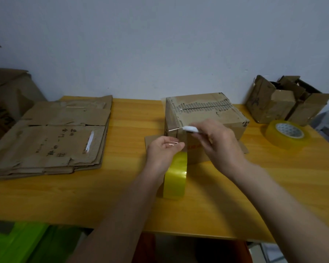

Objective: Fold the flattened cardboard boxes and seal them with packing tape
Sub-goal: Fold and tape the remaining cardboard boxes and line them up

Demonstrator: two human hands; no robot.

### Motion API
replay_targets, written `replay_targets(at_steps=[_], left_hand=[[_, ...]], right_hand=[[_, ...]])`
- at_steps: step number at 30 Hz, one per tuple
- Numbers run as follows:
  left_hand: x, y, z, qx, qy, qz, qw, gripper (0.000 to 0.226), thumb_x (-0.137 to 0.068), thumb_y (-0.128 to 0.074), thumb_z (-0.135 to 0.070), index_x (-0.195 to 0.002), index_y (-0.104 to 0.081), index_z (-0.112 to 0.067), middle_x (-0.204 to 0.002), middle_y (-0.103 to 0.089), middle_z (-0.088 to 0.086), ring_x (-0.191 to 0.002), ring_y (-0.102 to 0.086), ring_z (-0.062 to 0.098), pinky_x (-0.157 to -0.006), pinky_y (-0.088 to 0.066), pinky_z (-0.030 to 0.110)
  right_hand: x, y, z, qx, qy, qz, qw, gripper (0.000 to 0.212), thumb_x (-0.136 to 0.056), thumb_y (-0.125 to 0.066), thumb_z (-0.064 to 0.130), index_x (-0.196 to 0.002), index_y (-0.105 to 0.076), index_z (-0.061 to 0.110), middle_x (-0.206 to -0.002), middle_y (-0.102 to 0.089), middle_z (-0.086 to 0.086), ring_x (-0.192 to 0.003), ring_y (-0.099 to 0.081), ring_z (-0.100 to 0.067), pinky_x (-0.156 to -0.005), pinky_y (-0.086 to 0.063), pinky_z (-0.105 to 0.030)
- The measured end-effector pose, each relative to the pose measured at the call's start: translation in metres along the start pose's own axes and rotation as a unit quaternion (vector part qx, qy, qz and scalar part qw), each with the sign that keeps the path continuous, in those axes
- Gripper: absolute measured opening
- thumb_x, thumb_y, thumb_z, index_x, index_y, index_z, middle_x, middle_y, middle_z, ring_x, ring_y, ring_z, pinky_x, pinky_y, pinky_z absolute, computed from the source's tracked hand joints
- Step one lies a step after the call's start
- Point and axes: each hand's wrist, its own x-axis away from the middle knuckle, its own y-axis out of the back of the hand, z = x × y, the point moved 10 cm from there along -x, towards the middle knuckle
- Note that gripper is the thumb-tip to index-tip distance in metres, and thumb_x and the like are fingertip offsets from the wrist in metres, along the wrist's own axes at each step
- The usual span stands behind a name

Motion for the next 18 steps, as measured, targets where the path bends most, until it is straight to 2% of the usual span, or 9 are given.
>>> replay_targets(at_steps=[3, 6, 8, 10, 12, 14, 18], left_hand=[[0.001, -0.001, 0.000, 0.007, -0.002, 0.007, 1.000, 0.007, -0.084, -0.072, -0.006, -0.088, -0.068, -0.007, -0.075, -0.069, -0.003, -0.065, -0.064, -0.001, -0.062, -0.048, 0.008], [0.002, -0.002, -0.002, 0.011, -0.001, 0.012, 1.000, 0.002, -0.085, -0.072, -0.009, -0.085, -0.070, -0.008, -0.066, -0.070, -0.010, -0.060, -0.063, -0.006, -0.059, -0.047, 0.007], [0.002, 0.000, 0.000, 0.015, 0.007, 0.005, 1.000, 0.004, -0.083, -0.075, -0.012, -0.080, -0.072, -0.012, -0.067, -0.071, -0.009, -0.065, -0.066, -0.002, -0.064, -0.049, 0.011], [0.001, 0.004, 0.004, 0.016, 0.020, -0.012, 1.000, 0.004, -0.079, -0.078, -0.013, -0.078, -0.074, -0.013, -0.075, -0.074, -0.002, -0.075, -0.068, 0.010, -0.075, -0.053, 0.024], [0.001, 0.005, 0.007, 0.018, 0.032, -0.017, 0.999, 0.004, -0.078, -0.078, -0.014, -0.079, -0.075, -0.013, -0.079, -0.075, 0.002, -0.081, -0.070, 0.017, -0.080, -0.053, 0.031], [0.002, 0.004, 0.007, 0.028, 0.039, -0.009, 0.999, 0.006, -0.079, -0.079, -0.016, -0.081, -0.076, -0.012, -0.080, -0.076, 0.002, -0.085, -0.071, 0.019, -0.082, -0.054, 0.033], [0.002, 0.005, 0.006, 0.036, 0.036, -0.011, 0.999, 0.010, -0.078, -0.079, -0.018, -0.084, -0.076, -0.011, -0.082, -0.076, 0.002, -0.084, -0.071, 0.017, -0.080, -0.054, 0.029]], right_hand=[[0.012, -0.008, 0.010, 0.081, 0.048, 0.029, 0.995, 0.018, -0.091, -0.060, 0.011, -0.107, -0.066, 0.005, -0.088, -0.054, -0.010, -0.071, -0.056, -0.026, -0.055, -0.049, -0.035], [0.014, -0.015, 0.016, 0.141, 0.057, 0.054, 0.987, 0.021, -0.082, -0.071, 0.002, -0.103, -0.067, 0.003, -0.083, -0.051, -0.011, -0.065, -0.053, -0.027, -0.047, -0.044, -0.031], [0.012, -0.019, 0.017, 0.159, 0.057, 0.063, 0.984, 0.024, -0.079, -0.073, -0.001, -0.102, -0.068, 0.003, -0.083, -0.050, -0.010, -0.065, -0.052, -0.026, -0.045, -0.044, -0.033], [0.009, -0.021, 0.019, 0.176, 0.057, 0.062, 0.981, 0.024, -0.077, -0.073, -0.004, -0.099, -0.068, 0.003, -0.083, -0.050, -0.010, -0.066, -0.051, -0.025, -0.044, -0.042, -0.032], [0.007, -0.023, 0.022, 0.192, 0.057, 0.058, 0.978, 0.024, -0.075, -0.074, -0.004, -0.098, -0.068, 0.002, -0.083, -0.049, -0.010, -0.066, -0.050, -0.024, -0.046, -0.035, -0.028], [0.006, -0.025, 0.025, 0.203, 0.059, 0.054, 0.976, 0.023, -0.074, -0.074, -0.003, -0.096, -0.068, 0.002, -0.081, -0.049, -0.011, -0.066, -0.048, -0.024, -0.049, -0.028, -0.026], [0.009, -0.023, 0.024, 0.230, 0.051, 0.058, 0.970, 0.025, -0.073, -0.074, -0.005, -0.096, -0.068, 0.001, -0.082, -0.051, -0.011, -0.068, -0.050, -0.024, -0.053, -0.029, -0.024]])
